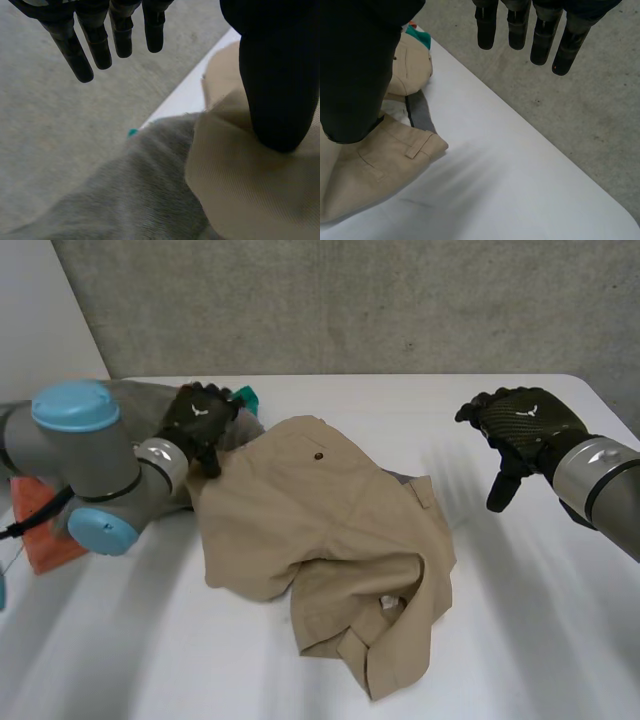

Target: Fold the laundry.

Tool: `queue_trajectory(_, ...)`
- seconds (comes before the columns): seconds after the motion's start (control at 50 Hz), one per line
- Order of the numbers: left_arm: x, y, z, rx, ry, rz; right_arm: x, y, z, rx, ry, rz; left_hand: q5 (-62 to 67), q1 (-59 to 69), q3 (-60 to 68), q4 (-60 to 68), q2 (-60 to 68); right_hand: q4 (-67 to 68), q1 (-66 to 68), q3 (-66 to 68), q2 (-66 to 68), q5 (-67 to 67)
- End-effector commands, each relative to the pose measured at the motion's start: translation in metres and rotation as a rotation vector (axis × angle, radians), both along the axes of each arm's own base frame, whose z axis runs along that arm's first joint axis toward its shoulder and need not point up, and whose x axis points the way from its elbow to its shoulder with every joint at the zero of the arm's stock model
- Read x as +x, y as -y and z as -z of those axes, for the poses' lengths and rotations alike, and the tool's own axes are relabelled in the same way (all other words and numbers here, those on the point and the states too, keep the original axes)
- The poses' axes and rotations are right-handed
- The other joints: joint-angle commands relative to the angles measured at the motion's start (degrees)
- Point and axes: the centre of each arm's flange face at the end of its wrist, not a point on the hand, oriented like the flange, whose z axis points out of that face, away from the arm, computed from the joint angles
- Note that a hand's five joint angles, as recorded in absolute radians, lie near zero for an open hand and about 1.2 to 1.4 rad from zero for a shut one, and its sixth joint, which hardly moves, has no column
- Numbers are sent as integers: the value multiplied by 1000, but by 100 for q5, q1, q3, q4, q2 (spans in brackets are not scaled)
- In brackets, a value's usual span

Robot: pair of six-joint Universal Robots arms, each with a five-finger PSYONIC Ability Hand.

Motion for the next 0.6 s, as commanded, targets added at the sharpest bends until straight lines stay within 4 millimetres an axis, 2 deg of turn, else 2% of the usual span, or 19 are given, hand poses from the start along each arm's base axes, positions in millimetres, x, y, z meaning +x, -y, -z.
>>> queue_trajectory(0.02, -8, 4, 30, 91, 5, 67, -2, 7, 14, 36, -11, 12, 1624, 1620, 1532, 1585, 1580, -306, -110, -209, -238, -388)
queue_trajectory(0.12, -9, 8, 33, 133, 28, 43, -3, 10, 17, 37, -11, 16, 4416, 4411, 4324, 4377, 4372, -306, -110, -209, -238, -388)
queue_trajectory(0.16, -10, 9, 29, 138, 33, 37, -2, 11, 16, 33, -10, 16, 6348, 6343, 6256, 6309, 6304, -306, -110, -209, -238, -388)
queue_trajectory(0.26, -12, 14, 15, 89, 32, -15, -2, 12, 12, 20, -5, 15, 6656, 6651, 6564, 6617, 6612, -306, -110, -209, -238, -388)
queue_trajectory(0.34, -19, 29, -25, -94, -14, -82, -1, 16, 5, -14, 8, 19, 6656, 6651, 6564, 6617, 6612, -306, -110, -209, -238, -388)
queue_trajectory(0.36, -24, 32, -49, -193, -52, -96, -1, 20, 0, -38, 16, 26, 6656, 6651, 6564, 6617, 6612, -306, -110, -209, -238, -388)
queue_trajectory(0.42, -34, 28, -88, -329, -114, -89, -1, 24, -8, -77, 24, 41, 6656, 6651, 6564, 6617, 6612, -306, -110, -209, -238, -388)
queue_trajectory(0.44, -42, 18, -116, -410, -157, -66, -2, 28, -14, -104, 29, 53, 6656, 6651, 6564, 6617, 6612, -306, -110, -209, -238, -388)
queue_trajectory(0.48, -52, 5, -135, -463, -191, -30, -2, 31, -22, -136, 38, 63, 6656, 6651, 6564, 6617, 6612, -306, -110, -209, -238, -388)
queue_trajectory(0.5, -65, -14, -153, -501, -218, 30, -1, 34, -28, -163, 47, 68, 6656, 6651, 6564, 6617, 6612, -306, -110, -209, -238, -388)
queue_trajectory(0.56, -82, -47, -164, -505, -225, 151, -1, 38, -40, -213, 63, 66, 6656, 6651, 6564, 6617, 6612, -306, -110, -209, -238, -388)
queue_trajectory(0.58, -91, -70, -166, -493, -220, 239, 0, 41, -46, -249, 69, 58, 6656, 6651, 6564, 6617, 6612, -306, -110, -209, -238, -388)
queue_trajectory(0.6, -95, -81, -163, -478, -212, 285, 1, 42, -49, -267, 73, 53, 6656, 6651, 6564, 6617, 6612, -306, -110, -209, -238, -388)
